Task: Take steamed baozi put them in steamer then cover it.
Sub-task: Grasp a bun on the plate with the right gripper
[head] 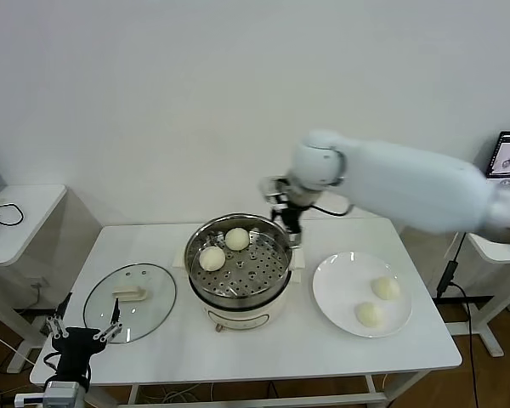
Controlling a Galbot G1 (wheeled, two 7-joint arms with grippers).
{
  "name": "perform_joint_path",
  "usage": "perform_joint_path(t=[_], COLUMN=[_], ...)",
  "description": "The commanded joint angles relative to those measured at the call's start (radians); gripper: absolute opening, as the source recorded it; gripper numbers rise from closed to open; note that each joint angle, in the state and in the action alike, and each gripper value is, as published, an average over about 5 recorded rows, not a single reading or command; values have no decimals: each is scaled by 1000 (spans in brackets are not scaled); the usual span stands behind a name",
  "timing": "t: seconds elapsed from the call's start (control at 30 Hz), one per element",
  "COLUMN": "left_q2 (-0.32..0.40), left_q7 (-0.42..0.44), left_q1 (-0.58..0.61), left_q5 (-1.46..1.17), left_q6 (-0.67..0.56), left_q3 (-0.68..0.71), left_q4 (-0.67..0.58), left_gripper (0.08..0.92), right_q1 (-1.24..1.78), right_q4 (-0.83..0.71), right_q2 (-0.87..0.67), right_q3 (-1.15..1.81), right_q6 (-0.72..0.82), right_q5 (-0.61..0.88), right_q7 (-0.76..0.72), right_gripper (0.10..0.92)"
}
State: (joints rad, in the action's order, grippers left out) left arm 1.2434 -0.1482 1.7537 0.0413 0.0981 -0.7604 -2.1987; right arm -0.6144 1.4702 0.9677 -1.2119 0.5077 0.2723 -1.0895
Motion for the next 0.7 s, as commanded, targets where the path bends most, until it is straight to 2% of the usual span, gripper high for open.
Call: perform_joint_path(t=[0.03,0.33,0.7], left_q2=[-8,-6,12], left_q7=[-1,-2,-3], left_q1=[14,26,39], left_q5=[7,18,40], left_q6=[0,1,1], left_q3=[13,12,20], left_q4=[-4,-8,-10], left_gripper=[823,823,823], right_q1=[27,318,651], right_q4=[215,195,109], right_q2=[-430,-537,-504], right_q3=[-9,157,365], right_q6=[-87,-174,-238], right_q5=[-105,-281,-428], right_q7=[-55,-63,-31], right_gripper=[823,823,823])
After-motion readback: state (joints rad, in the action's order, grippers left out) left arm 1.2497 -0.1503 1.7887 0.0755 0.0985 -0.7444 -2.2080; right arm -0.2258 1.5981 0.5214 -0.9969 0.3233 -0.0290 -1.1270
